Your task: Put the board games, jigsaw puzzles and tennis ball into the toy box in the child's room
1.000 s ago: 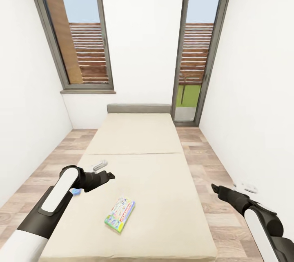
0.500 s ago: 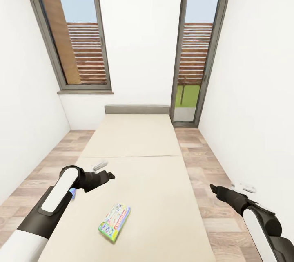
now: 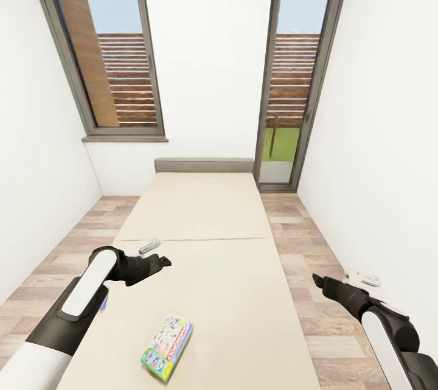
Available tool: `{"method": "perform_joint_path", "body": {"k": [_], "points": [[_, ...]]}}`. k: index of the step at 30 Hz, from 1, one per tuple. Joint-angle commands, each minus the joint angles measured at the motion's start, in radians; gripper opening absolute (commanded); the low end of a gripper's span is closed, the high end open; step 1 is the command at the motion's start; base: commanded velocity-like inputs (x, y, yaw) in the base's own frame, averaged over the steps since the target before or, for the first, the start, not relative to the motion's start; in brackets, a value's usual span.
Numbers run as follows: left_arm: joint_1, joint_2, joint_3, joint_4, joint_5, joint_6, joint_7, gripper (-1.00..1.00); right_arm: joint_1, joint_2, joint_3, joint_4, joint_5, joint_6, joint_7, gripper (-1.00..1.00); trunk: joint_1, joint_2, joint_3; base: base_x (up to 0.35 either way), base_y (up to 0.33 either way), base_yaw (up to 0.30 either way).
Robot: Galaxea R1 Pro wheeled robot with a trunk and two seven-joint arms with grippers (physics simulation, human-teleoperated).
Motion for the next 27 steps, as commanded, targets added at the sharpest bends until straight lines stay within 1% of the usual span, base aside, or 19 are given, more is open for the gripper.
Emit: {"method": "perform_joint_path", "body": {"k": [1,5,8,11,12,14,15,17,18,20,27], "points": [[-0.001,0.000,-0.002,-0.001,0.009,0.000,0.010,1.00,-0.001,0.000,0.000,-0.001,-0.011,0.003,-0.009,1.00,0.001,-0.002,-0.002,0.059,0.000,0.000],[-0.001,0.000,-0.002,-0.001,0.009,0.000,0.010,1.00,-0.001,0.000,0.000,-0.002,-0.011,0.003,-0.008,1.00,0.001,-0.002,-0.002,0.070,-0.025,0.000],[-0.001,0.000,-0.002,-0.001,0.009,0.000,0.010,1.00,-0.001,0.000,0.003,-0.001,-0.011,0.003,-0.009,1.00,0.001,-0.002,-0.002,0.147,-0.134,0.000],[-0.001,0.000,-0.001,-0.001,-0.001,0.000,0.010,1.00,-0.001,-0.001,0.013,-0.001,-0.011,0.003,-0.009,1.00,0.001,-0.002,-0.002,0.074,-0.074,0.000],[-0.001,0.000,0.000,-0.001,-0.021,0.000,0.010,1.00,-0.001,-0.001,0.016,-0.001,-0.011,0.003,-0.010,1.00,0.001,-0.002,-0.002,0.034,-0.027,0.000],[-0.001,0.000,0.002,-0.001,-0.039,0.000,0.010,1.00,-0.001,-0.001,0.018,-0.001,-0.011,0.002,-0.010,1.00,0.001,-0.002,-0.002,0.063,-0.020,0.000],[-0.001,0.000,0.003,-0.001,-0.060,0.000,0.010,1.00,-0.001,-0.001,0.019,-0.001,-0.011,0.003,-0.010,1.00,0.001,-0.002,-0.002,0.150,-0.011,0.000],[-0.001,-0.001,0.003,-0.001,-0.080,-0.001,0.010,1.00,-0.001,-0.001,0.019,-0.001,-0.011,0.002,-0.010,1.00,0.001,-0.002,-0.002,0.199,-0.008,0.000],[-0.001,-0.001,0.004,-0.001,-0.098,-0.003,0.009,1.00,-0.001,-0.001,0.020,-0.001,-0.011,0.002,-0.010,1.00,0.001,-0.002,-0.002,0.252,-0.005,0.000],[-0.001,-0.002,0.005,-0.001,-0.115,-0.013,0.009,1.00,-0.001,-0.001,0.020,-0.001,-0.011,0.002,-0.010,1.00,0.001,-0.002,-0.002,0.232,-0.003,0.000],[-0.001,-0.002,0.005,0.000,-0.128,-0.034,0.008,1.00,-0.001,-0.002,0.020,0.000,-0.011,0.002,-0.009,1.00,0.001,-0.002,-0.002,0.082,-0.001,0.000]]}}
